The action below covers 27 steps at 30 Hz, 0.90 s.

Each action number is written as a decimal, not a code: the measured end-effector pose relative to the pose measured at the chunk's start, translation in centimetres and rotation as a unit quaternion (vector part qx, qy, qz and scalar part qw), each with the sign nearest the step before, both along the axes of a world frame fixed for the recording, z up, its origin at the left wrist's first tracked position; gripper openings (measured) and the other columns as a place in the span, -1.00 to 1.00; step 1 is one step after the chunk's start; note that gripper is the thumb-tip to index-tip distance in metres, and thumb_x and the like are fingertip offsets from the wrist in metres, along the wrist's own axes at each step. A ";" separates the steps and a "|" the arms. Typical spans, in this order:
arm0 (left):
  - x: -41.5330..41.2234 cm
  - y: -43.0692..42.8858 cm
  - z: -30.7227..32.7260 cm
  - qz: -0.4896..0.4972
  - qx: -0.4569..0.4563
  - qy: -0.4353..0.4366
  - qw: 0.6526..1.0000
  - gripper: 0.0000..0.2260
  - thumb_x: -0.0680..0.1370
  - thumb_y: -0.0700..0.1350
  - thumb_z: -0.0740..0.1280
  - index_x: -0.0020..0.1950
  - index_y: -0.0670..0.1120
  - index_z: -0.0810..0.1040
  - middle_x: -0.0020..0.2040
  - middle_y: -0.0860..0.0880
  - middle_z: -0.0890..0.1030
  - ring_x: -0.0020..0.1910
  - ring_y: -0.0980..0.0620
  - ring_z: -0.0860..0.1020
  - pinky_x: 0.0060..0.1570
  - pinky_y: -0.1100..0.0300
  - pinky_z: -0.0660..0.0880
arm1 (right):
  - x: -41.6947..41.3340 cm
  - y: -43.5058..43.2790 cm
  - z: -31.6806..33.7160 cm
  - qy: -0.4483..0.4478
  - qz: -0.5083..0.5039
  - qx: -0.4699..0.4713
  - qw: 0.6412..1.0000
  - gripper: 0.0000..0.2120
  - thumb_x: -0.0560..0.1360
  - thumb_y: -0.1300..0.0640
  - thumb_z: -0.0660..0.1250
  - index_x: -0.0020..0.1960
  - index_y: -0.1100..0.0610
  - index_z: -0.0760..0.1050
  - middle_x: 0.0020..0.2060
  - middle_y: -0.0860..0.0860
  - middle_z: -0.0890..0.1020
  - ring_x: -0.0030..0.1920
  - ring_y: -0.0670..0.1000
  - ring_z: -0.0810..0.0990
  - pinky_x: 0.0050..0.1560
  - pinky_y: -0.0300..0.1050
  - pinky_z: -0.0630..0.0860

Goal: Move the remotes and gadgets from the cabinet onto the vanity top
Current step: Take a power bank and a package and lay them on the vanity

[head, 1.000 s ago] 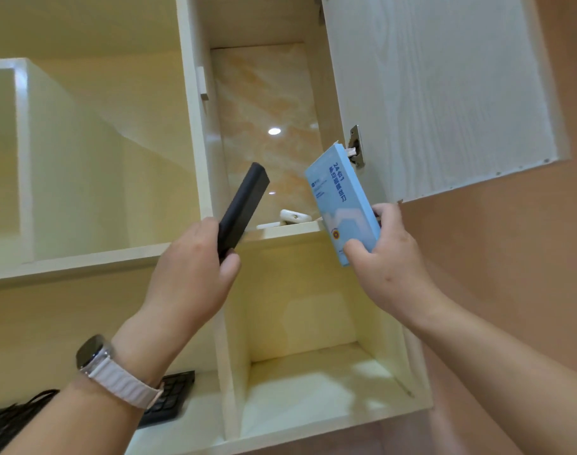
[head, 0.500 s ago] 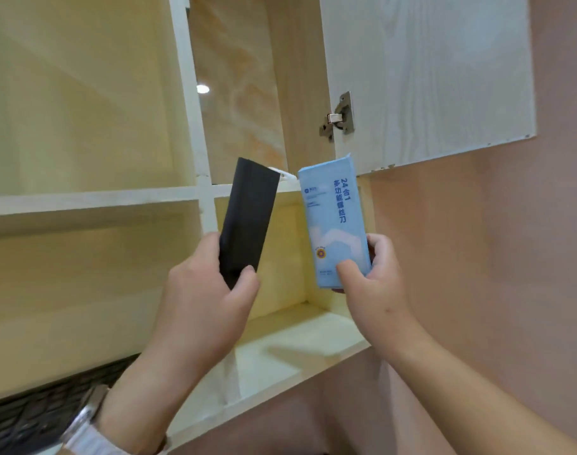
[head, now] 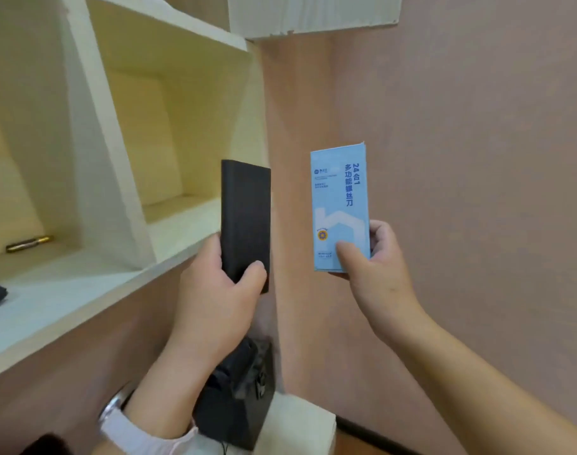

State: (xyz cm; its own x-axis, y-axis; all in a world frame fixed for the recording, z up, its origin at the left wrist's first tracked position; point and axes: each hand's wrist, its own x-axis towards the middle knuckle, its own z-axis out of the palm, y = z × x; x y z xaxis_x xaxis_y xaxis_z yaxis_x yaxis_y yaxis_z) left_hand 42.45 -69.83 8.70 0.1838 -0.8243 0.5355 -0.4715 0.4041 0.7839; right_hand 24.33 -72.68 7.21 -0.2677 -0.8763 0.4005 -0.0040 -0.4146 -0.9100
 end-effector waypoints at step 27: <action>-34.8 34.8 -12.5 -0.515 0.253 0.110 0.811 -0.70 0.53 -0.32 0.34 0.17 0.01 0.53 0.02 0.03 0.70 0.02 0.03 0.66 -0.03 0.06 0.61 | -29.8 50.2 -11.3 -0.106 -0.372 0.141 0.911 -0.88 0.55 0.28 0.28 0.07 0.14 0.42 0.01 0.07 0.66 -0.09 0.03 0.70 -0.18 -0.06 0.66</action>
State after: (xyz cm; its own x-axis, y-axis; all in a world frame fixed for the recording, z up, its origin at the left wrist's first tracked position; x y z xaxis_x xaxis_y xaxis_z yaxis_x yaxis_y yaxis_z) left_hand 7.69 -35.03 -3.82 -0.6973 -0.7053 0.1282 0.0866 0.0946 0.9917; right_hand -5.51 -22.50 -4.04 -0.8746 -0.4814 0.0577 0.0001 -0.1190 -0.9929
